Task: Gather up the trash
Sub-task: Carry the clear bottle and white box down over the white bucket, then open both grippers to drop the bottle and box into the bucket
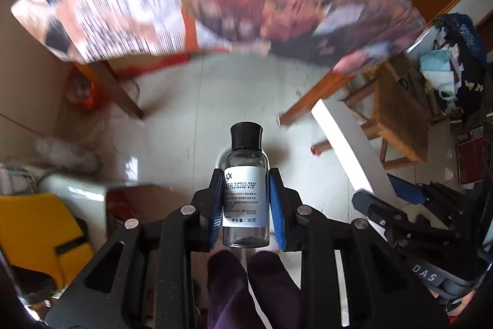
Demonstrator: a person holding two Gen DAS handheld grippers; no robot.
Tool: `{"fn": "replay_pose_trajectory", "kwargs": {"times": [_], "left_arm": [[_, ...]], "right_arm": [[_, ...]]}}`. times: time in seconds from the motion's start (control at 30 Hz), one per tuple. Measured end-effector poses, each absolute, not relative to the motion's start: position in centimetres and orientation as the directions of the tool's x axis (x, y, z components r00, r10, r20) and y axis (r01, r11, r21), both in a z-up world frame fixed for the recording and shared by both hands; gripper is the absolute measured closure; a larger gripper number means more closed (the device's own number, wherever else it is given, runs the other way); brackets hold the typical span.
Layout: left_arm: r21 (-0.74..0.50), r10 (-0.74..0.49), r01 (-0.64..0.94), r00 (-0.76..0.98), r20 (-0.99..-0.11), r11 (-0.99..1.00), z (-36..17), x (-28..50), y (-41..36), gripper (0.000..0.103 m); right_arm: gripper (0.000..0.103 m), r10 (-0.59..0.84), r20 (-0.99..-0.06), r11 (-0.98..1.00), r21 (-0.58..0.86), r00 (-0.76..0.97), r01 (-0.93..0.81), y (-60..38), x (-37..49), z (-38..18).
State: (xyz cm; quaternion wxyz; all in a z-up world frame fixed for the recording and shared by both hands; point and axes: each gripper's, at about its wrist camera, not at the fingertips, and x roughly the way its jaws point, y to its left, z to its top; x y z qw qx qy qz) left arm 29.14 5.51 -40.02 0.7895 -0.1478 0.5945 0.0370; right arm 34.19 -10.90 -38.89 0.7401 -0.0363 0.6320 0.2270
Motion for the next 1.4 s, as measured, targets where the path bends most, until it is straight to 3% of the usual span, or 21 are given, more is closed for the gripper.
{"fn": "replay_pose_trajectory", "kwargs": {"times": [0.37, 0.63, 0.7, 0.77, 1.07, 1.13, 1.2, 1.4], "left_arm": [[-0.179, -0.144, -0.314, 0.133, -0.981, 0.932, -56.0, 30.1, 4.4, 0.075], [-0.176, -0.142, -0.348, 0.121, -0.982, 0.921, -62.0, 31.2, 5.3, 0.076], [-0.185, -0.152, -0.356, 0.12, -0.981, 0.916, -62.8, 31.6, 5.4, 0.076], [-0.201, -0.17, -0.368, 0.116, -0.979, 0.908, -63.6, 32.1, 5.5, 0.075], [-0.239, -0.218, -0.337, 0.101, -0.971, 0.911, -62.6, 34.8, 3.5, 0.074], [-0.219, -0.201, -0.322, 0.089, -0.975, 0.921, -61.7, 35.2, 2.8, 0.06], [-0.204, -0.184, -0.314, 0.09, -0.979, 0.927, -60.2, 35.2, 2.3, 0.056], [-0.152, -0.119, -0.298, 0.126, -0.985, 0.942, -53.2, 33.9, 1.7, 0.055]], "right_arm": [[0.054, 0.239, -0.971, 0.88, 0.217, -0.002, -0.422, -12.0, 36.6, -51.6], [0.053, 0.289, -0.957, 0.854, 0.273, -0.031, -0.443, -10.7, 38.2, -57.0], [0.04, 0.302, -0.951, 0.862, 0.302, -0.067, -0.407, -10.8, 38.9, -57.8], [0.036, 0.315, -0.946, 0.873, 0.321, -0.077, -0.368, -11.3, 39.3, -58.2], [0.036, 0.283, -0.959, 0.894, 0.273, -0.023, -0.355, -13.2, 39.3, -55.0], [0.036, 0.284, -0.959, 0.894, 0.269, -0.012, -0.358, -13.6, 39.4, -53.6], [0.036, 0.292, -0.956, 0.893, 0.273, 0.0, -0.358, -13.9, 39.4, -51.7], [0.036, 0.332, -0.942, 0.884, 0.292, 0.05, -0.366, -14.7, 39.3, -45.4]]}}
